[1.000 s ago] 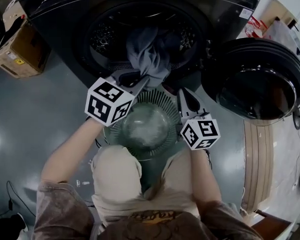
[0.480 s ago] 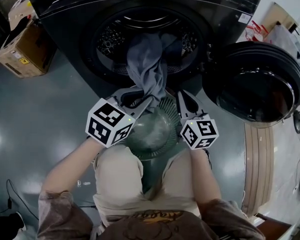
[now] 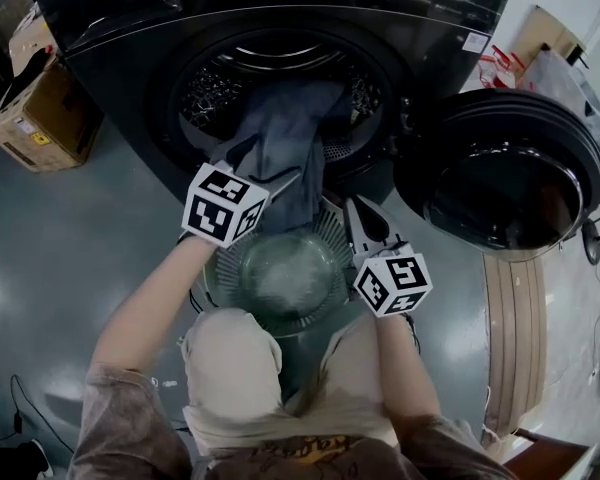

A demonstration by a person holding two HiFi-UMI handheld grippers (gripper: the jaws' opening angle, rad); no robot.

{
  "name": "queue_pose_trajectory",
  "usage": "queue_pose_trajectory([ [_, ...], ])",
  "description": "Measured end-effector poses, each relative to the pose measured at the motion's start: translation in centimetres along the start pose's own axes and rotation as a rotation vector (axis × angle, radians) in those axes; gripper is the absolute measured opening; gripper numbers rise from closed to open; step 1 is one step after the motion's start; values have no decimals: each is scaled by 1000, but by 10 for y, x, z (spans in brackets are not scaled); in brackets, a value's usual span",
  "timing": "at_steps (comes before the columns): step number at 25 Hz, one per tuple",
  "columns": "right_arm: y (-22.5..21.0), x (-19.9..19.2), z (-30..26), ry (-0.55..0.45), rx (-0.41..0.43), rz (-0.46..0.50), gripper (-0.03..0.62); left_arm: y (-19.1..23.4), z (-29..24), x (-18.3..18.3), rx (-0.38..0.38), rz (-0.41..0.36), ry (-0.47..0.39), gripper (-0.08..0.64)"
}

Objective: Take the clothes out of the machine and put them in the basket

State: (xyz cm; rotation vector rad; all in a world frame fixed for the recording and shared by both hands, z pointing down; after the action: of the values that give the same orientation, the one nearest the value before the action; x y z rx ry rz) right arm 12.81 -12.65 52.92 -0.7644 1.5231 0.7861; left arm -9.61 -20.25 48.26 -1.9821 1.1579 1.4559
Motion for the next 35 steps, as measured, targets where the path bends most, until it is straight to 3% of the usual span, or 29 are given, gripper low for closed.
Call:
queue_pose_trajectory([
  [10,4,2,-2,2,19,17,-5,69,-96,3,144,-15,111,442],
  [19,7,3,-5,-3,20,17,-5,96,-133,-5,196,4,207,439],
  [21,7,2,-6,0,17,14,-5,95,-133,-7,189,11,211,367],
  [26,3,0,-8,7,7,8,-5,77,-124,-2,148,-21,198,37],
  [35,-5,-4,-5,7,-19,1,-5,14,-58,9,-53,-27,173,26],
])
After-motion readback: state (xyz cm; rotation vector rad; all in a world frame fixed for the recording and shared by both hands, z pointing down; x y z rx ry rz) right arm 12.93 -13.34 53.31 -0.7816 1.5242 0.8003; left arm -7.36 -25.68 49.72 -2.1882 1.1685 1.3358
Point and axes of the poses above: the fingertips, and each gripper's own axes: z backward along the fingers, y to its left, x out of its top, the point moved 9 cm from there along z, backward along the fingers, and after that the axes turned 14 degrees about z, right-handed, at the moved point
